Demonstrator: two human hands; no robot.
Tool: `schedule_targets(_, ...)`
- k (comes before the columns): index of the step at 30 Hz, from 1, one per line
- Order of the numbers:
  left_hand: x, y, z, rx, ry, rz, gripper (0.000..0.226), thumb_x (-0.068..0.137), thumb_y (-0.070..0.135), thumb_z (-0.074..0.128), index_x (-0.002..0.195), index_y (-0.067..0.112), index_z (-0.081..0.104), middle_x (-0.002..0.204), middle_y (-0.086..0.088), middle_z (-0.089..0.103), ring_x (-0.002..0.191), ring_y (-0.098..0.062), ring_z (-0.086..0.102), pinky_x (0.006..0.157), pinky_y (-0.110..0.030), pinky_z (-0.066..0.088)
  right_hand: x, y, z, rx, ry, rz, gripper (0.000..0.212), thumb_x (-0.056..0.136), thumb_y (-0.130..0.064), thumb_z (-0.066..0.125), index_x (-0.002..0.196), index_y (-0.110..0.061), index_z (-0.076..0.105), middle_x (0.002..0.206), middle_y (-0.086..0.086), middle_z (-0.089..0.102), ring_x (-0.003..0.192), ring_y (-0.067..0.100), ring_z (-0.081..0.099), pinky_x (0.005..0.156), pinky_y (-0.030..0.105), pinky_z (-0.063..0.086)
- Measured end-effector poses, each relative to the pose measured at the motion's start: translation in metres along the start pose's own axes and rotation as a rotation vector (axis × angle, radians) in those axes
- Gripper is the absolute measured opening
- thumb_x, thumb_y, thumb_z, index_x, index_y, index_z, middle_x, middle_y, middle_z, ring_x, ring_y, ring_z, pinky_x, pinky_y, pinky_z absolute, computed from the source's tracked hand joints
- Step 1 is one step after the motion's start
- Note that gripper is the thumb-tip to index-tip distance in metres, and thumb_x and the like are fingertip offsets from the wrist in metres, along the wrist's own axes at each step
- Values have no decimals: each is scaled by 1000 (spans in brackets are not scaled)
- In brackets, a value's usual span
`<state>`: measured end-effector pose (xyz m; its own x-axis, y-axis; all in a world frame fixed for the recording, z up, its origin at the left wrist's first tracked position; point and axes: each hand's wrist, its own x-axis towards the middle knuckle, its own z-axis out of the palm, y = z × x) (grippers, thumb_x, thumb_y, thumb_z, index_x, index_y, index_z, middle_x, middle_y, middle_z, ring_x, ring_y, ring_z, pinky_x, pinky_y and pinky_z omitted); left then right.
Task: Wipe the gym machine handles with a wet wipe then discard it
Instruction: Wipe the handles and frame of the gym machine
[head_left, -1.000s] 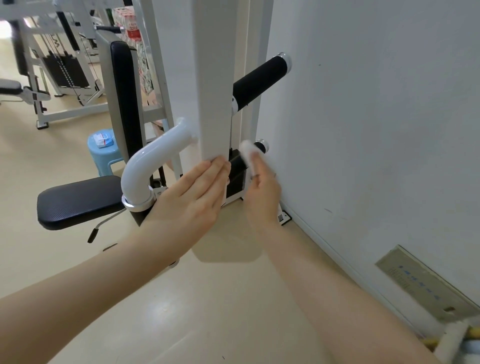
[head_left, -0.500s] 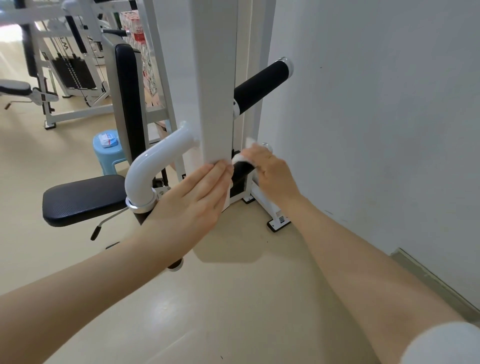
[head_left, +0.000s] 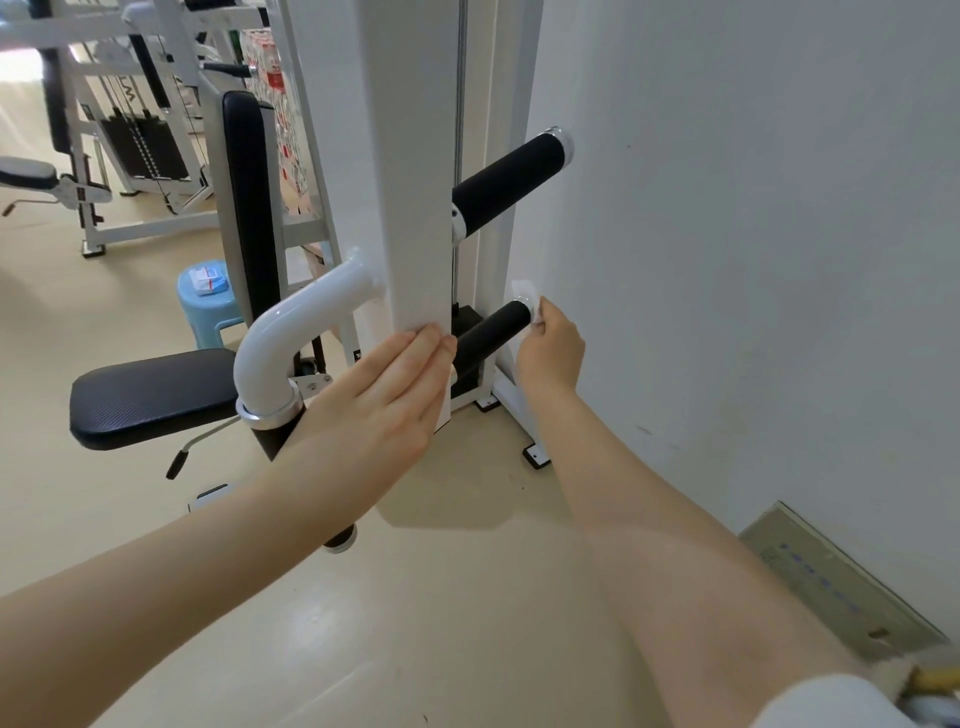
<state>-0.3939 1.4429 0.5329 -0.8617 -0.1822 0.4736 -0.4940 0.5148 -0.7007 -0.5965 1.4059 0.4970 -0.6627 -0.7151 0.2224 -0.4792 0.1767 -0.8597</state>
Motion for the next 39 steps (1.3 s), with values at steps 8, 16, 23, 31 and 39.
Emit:
schedule_targets(8, -1, -9, 7, -45, -55, -25, 57, 93, -11, 3, 120, -9, 54, 125, -23, 58, 121, -36, 51, 113, -44, 13, -28, -6, 4, 1109, -459, 758, 24, 95, 0, 40, 116, -4, 51, 91, 13, 65, 80, 21, 65, 61, 28, 57)
schedule_targets(16, -2, -23, 13, -84, -38, 8, 61, 93, -11, 0, 115, -11, 57, 120, -24, 61, 115, -36, 56, 111, -43, 6, -23, -8, 16, 1213, -502, 742, 32, 93, 1, 42, 125, -2, 47, 93, 15, 68, 82, 24, 69, 63, 34, 56)
schedule_targets(23, -3, -22, 14, -88, 34, 43, 65, 92, -13, -2, 115, -9, 59, 121, -22, 61, 116, -34, 56, 112, -43, 9, -30, -10, 21, 1200, -488, 761, 33, 93, -7, 48, 125, -1, 48, 78, 12, 72, 66, 19, 71, 53, 27, 56)
schedule_targets(31, -1, -21, 14, -102, 48, 38, 49, 83, -10, 22, 112, -8, 62, 118, -23, 62, 114, -35, 57, 107, -41, 21, -33, -2, 11, 949, -201, 460, 25, 96, -13, 46, 117, -10, 59, 108, 7, 63, 96, 18, 60, 69, 24, 52)
schedule_targets(39, 13, -27, 12, -181, -22, 28, 24, 71, 13, 57, 86, 0, 72, 92, -12, 69, 100, -29, 64, 99, -37, 29, -78, -15, 8, 238, -379, -196, 28, 96, -8, 43, 110, -20, 64, 108, 2, 64, 93, 9, 54, 84, 17, 44)
